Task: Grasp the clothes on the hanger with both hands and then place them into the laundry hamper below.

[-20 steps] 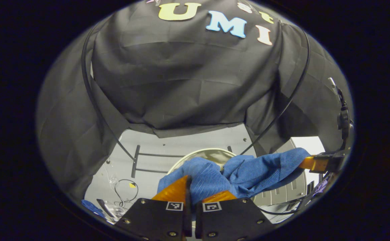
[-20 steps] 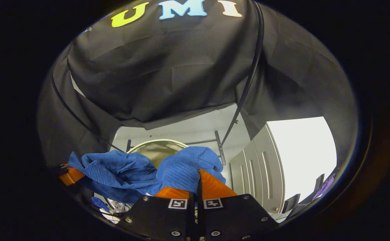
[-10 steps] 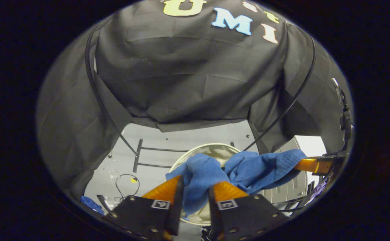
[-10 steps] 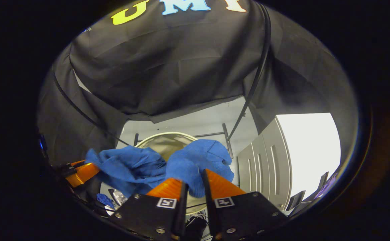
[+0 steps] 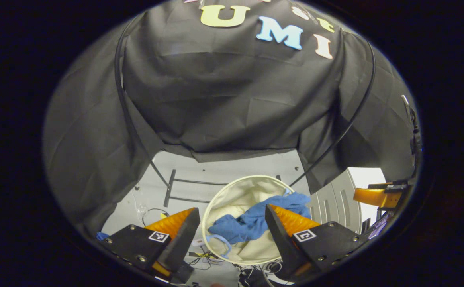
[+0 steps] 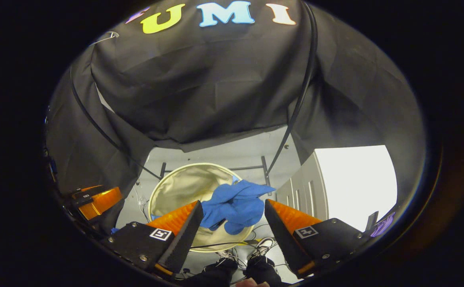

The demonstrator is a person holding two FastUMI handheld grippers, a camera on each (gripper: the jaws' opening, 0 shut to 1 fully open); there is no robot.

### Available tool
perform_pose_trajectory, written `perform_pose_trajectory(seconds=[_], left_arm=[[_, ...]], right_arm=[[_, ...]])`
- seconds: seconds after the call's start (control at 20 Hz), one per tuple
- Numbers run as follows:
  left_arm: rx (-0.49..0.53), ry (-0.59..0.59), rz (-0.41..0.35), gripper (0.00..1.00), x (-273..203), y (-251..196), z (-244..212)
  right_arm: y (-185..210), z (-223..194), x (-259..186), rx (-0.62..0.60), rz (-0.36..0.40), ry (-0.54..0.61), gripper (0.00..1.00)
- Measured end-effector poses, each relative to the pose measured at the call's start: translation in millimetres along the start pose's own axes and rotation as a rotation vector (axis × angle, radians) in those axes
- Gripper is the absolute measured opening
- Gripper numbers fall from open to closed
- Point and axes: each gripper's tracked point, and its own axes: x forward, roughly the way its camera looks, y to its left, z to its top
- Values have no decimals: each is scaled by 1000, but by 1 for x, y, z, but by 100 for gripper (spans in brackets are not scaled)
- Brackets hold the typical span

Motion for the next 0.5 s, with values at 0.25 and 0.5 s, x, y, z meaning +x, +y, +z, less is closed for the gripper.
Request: perform_pose_trajectory(seconds=[0.25,0.5], left_arm=[[66,-101,51,96,-66,-10,43],[77,-235,100,96,-141,-50,100]], right_arm=[[-27,39,-50,-15,-22,-137,96],[-51,86,-106,-42,1,-285,96]])
